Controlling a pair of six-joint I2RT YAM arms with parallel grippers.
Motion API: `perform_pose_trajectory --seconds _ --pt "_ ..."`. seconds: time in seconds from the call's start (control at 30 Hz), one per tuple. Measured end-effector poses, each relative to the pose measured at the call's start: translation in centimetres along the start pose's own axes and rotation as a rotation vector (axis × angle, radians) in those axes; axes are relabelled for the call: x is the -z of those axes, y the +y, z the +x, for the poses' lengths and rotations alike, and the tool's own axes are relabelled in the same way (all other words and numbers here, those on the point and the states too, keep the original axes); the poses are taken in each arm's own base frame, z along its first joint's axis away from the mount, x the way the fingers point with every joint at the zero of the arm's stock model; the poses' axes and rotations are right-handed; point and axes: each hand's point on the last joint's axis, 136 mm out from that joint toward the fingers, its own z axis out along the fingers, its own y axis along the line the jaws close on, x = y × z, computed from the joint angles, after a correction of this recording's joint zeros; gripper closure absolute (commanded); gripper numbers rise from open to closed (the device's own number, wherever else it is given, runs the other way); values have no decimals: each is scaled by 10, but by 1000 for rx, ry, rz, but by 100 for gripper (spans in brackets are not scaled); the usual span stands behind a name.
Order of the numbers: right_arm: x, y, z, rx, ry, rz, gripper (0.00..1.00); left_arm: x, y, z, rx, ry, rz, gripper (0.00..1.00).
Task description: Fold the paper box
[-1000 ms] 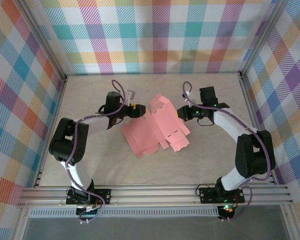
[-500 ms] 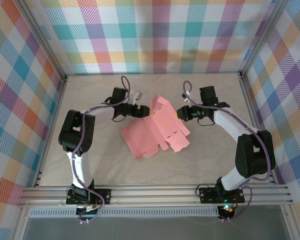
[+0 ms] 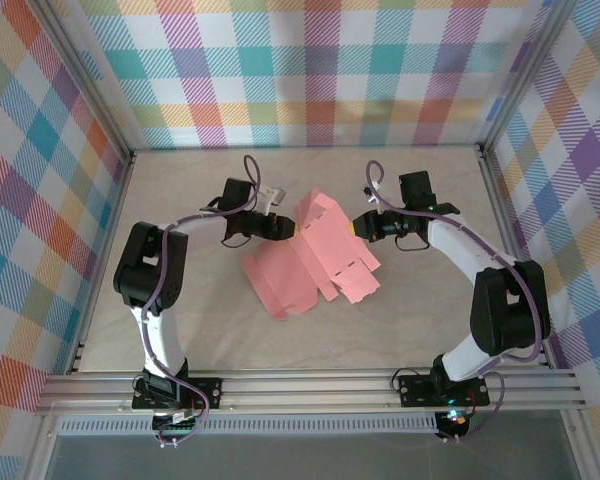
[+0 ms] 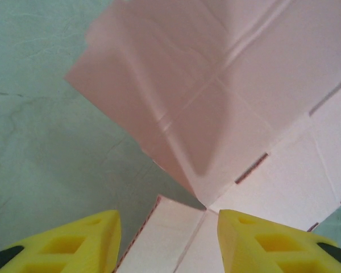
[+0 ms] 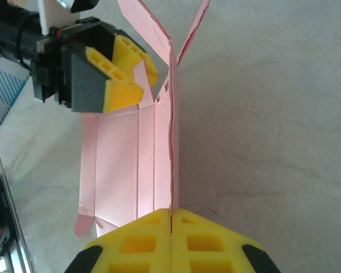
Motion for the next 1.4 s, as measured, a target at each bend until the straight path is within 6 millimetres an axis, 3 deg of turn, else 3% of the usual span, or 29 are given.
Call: perform_pose_trajectory --seconds 0.27,0.73,1.4 --pt "-4 -3 2 -13 14 0 100 6 -14 14 -104 -44 -2 71" --pt "-5 -4 1 -15 16 -1 100 7 -24 12 -249 -83 -32 79" --pt "-10 -8 2 -40 34 -10 100 0 -45 37 -831 -134 -532 82"
